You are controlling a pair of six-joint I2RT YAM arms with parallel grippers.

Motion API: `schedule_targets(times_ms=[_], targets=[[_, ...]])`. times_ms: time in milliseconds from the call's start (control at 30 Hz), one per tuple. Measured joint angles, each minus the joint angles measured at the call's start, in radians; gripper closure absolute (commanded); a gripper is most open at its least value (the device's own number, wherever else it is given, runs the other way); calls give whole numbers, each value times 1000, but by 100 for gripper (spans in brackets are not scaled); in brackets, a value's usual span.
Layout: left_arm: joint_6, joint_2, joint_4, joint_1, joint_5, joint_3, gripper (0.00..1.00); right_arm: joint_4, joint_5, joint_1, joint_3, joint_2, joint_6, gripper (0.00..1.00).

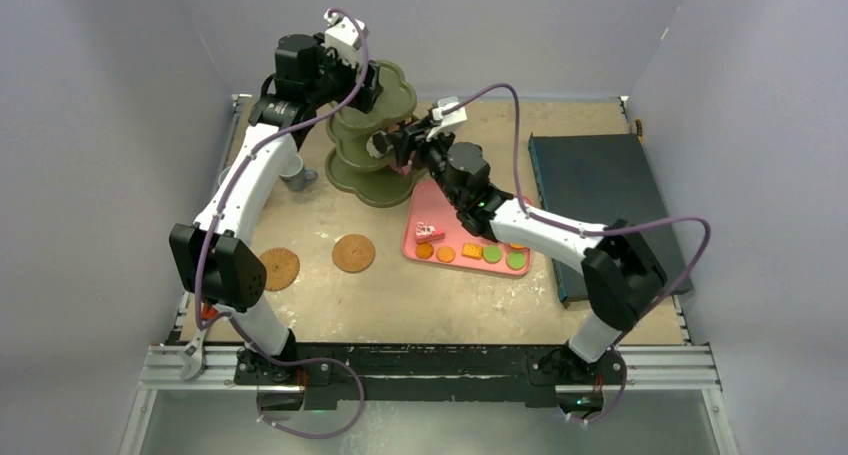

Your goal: Serve the afternoon tea

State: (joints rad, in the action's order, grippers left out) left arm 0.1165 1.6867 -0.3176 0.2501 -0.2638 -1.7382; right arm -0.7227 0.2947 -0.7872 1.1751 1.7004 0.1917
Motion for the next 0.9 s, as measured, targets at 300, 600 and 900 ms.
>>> schedule_targets(times_ms=[300, 600, 900], targets=[[19, 95, -12, -35, -109, -74, 22, 9, -2, 0, -172, -246, 2, 35], [97, 249, -87, -82, -301, -239, 52, 111, -16, 0, -361, -448, 26, 35], [50, 297, -52, -99, -378, -256, 91, 221, -37, 0, -493, -541, 56, 35]])
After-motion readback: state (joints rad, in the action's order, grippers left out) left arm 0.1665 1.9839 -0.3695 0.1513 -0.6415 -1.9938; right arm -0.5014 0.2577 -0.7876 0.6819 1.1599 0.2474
